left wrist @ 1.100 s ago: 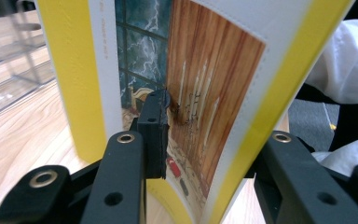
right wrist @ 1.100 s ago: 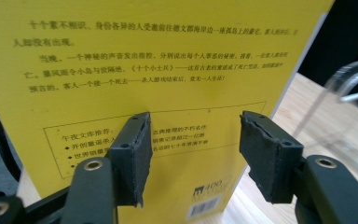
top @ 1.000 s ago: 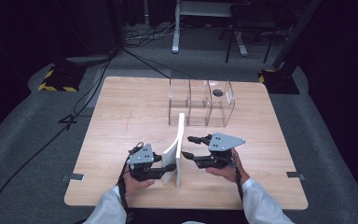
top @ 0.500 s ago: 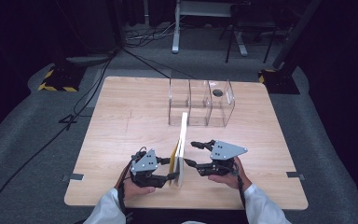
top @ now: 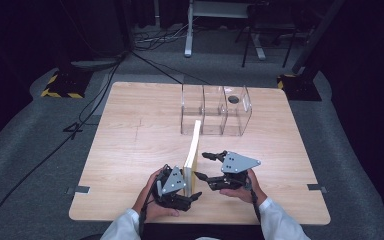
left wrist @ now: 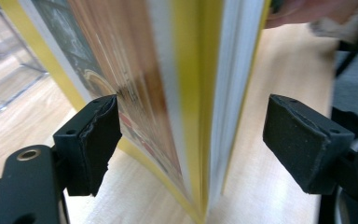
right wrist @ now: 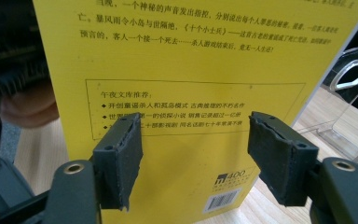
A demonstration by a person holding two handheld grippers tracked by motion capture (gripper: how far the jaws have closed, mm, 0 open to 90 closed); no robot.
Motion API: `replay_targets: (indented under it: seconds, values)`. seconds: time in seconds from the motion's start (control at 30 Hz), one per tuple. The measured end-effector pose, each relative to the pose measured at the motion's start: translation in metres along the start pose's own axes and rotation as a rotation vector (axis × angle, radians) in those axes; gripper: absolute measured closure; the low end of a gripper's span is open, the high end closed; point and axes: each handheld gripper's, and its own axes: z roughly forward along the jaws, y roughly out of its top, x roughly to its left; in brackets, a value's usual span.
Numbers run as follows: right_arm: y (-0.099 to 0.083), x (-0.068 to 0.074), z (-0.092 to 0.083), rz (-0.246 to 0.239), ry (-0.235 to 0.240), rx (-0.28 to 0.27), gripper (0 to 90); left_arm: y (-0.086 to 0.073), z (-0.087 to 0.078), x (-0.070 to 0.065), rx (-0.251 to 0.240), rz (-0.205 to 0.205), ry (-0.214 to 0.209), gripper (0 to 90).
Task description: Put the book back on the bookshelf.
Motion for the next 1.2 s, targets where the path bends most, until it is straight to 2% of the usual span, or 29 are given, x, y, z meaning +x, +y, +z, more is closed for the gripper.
replay_targets:
  seconds: [0.07, 0.13, 0.2, 0.27, 0.33, 0.37, 0.47, 0.53, 0.6, 0.7, 0.73, 0.87, 0.97, 1.0, 1.07, 1.13, 1.2]
  values:
    - [0.000, 0.001, 0.001, -0.002, -0.006, 0.001, 34.8, 0.000, 0.000, 0.000, -0.021, -0.019, 0.022, 24.0]
    - [0.000, 0.000, 0.001, -0.001, -0.009, 0.000, 33.3, -0.001, -0.001, 0.001, -0.037, -0.031, 0.060, 34.6]
    - [0.000, -0.001, 0.001, 0.004, -0.008, -0.002, 32.5, -0.002, -0.003, 0.002, -0.051, -0.032, 0.061, 41.3]
    - [0.000, -0.001, 0.002, 0.006, -0.015, -0.002, 32.4, -0.003, -0.005, 0.002, -0.056, -0.014, 0.070, 49.1]
    - [0.000, -0.003, 0.001, 0.008, -0.019, 0.000, 32.0, -0.005, -0.008, 0.006, -0.071, -0.033, 0.053, 55.7]
    - [-0.001, -0.004, 0.000, 0.017, -0.022, 0.000, 31.7, -0.006, -0.009, 0.007, -0.076, -0.036, 0.052, 62.2]
    - [-0.002, -0.009, -0.005, 0.039, -0.047, -0.003, 32.6, -0.009, -0.015, 0.015, -0.077, -0.046, 0.059, 73.7]
    - [-0.004, -0.016, -0.011, 0.059, -0.056, -0.008, 32.8, -0.014, -0.018, 0.022, -0.091, -0.065, 0.019, 75.1]
    - [-0.007, -0.023, -0.016, 0.074, -0.078, -0.008, 32.7, -0.015, -0.020, 0.023, -0.087, -0.049, -0.002, 75.3]
    - [-0.012, -0.034, -0.023, 0.105, -0.095, -0.011, 30.6, -0.016, -0.023, 0.021, -0.087, -0.003, -0.062, 75.2]
    - [-0.014, -0.037, -0.025, 0.109, -0.082, -0.008, 27.5, -0.017, -0.024, 0.020, -0.088, 0.005, -0.084, 75.2]
    - [-0.017, -0.043, -0.032, 0.115, -0.058, -0.009, 26.9, -0.021, -0.033, 0.023, -0.089, 0.011, -0.161, 75.2]
    - [-0.018, -0.044, -0.031, 0.111, 0.005, -0.009, 24.8, -0.025, -0.040, 0.024, -0.088, 0.019, -0.208, 75.0]
    - [-0.019, -0.045, -0.030, 0.115, 0.045, -0.011, 25.9, -0.027, -0.041, 0.025, -0.088, 0.015, -0.214, 74.9]
    - [-0.020, -0.044, -0.024, 0.122, 0.089, -0.012, 26.3, -0.030, -0.044, 0.030, -0.093, 0.003, -0.225, 74.8]
    - [-0.021, -0.041, -0.014, 0.114, 0.122, 0.016, 26.5, -0.033, -0.045, 0.034, -0.093, -0.004, -0.237, 74.9]
    - [-0.023, -0.035, -0.003, 0.091, 0.161, 0.054, 29.3, -0.033, -0.047, 0.038, -0.087, 0.007, -0.232, 75.0]
